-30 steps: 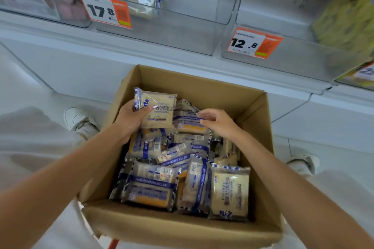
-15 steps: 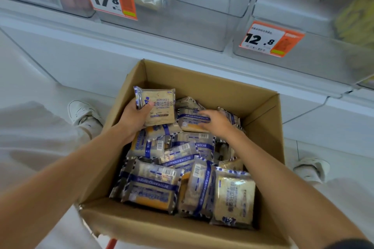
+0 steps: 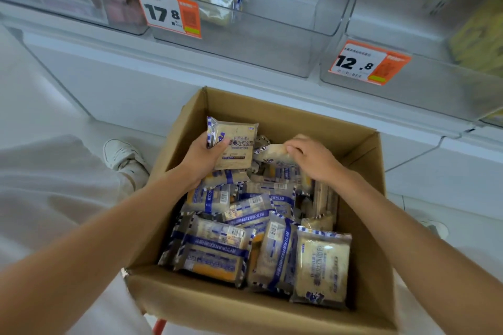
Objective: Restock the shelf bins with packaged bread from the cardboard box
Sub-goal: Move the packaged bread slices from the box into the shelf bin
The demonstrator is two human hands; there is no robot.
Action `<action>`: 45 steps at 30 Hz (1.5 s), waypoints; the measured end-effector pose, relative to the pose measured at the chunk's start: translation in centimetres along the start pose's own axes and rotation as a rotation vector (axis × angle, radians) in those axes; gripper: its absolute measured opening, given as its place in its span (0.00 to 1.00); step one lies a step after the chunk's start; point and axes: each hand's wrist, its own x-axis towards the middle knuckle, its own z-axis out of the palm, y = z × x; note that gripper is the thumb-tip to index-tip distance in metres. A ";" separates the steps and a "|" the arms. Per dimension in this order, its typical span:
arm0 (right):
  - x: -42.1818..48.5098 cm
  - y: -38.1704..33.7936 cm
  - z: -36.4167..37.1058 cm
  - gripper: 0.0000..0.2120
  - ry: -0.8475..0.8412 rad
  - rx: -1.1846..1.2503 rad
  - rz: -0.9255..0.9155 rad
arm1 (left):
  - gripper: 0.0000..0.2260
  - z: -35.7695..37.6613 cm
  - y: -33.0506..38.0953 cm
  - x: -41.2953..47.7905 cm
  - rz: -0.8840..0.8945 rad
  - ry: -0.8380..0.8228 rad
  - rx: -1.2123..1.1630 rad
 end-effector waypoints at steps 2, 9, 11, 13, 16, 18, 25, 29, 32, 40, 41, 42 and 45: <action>-0.6 -1.5 -2.5 0.16 -0.049 -0.052 -0.035 | 0.10 0.2 0.8 -0.5 0.015 -0.041 0.004; -0.8 -5.6 -7.5 0.12 0.003 0.077 -0.030 | 0.07 -0.6 3.8 -2.7 0.133 -0.049 0.121; -0.4 -7.1 -7.5 0.12 0.041 0.105 -0.034 | 0.17 -0.7 4.8 -3.6 0.122 -0.144 0.133; -0.2 -8.6 -7.1 0.12 0.060 0.155 -0.034 | 0.28 -0.2 5.8 -4.6 0.101 -0.249 0.157; -0.3 -10.5 -6.6 0.10 0.142 0.203 -0.068 | 0.25 -0.1 6.9 -5.2 0.098 -0.221 0.108; -0.7 -11.1 -7.3 0.12 0.269 0.257 -0.078 | 0.22 -1.0 7.5 -5.5 0.128 -0.175 0.008; 0.7 -13.0 -9.9 0.32 0.145 0.808 0.070 | 0.21 -4.8 12.5 -5.0 0.212 -0.219 -0.126; 4.1 -16.7 -14.0 0.23 0.404 0.772 -0.005 | 0.19 -7.3 19.3 -2.3 0.424 0.086 0.004; 8.2 -18.8 -17.0 0.24 0.552 0.816 -0.092 | 0.20 -8.6 24.7 0.2 0.642 0.142 0.116; 20.4 -16.0 -15.9 0.30 0.289 0.700 0.080 | 0.32 -13.3 26.9 9.8 0.727 0.579 1.044; 21.2 -15.6 -15.6 0.33 0.220 0.711 0.140 | 0.31 -13.6 26.1 10.2 0.763 0.600 1.029; 21.6 -15.4 -15.5 0.36 0.167 0.714 0.188 | 0.29 -13.9 25.4 10.5 0.807 0.606 0.990; 22.9 -15.5 -15.3 0.44 0.120 0.647 0.218 | 0.23 -14.3 23.6 10.9 0.898 0.602 0.872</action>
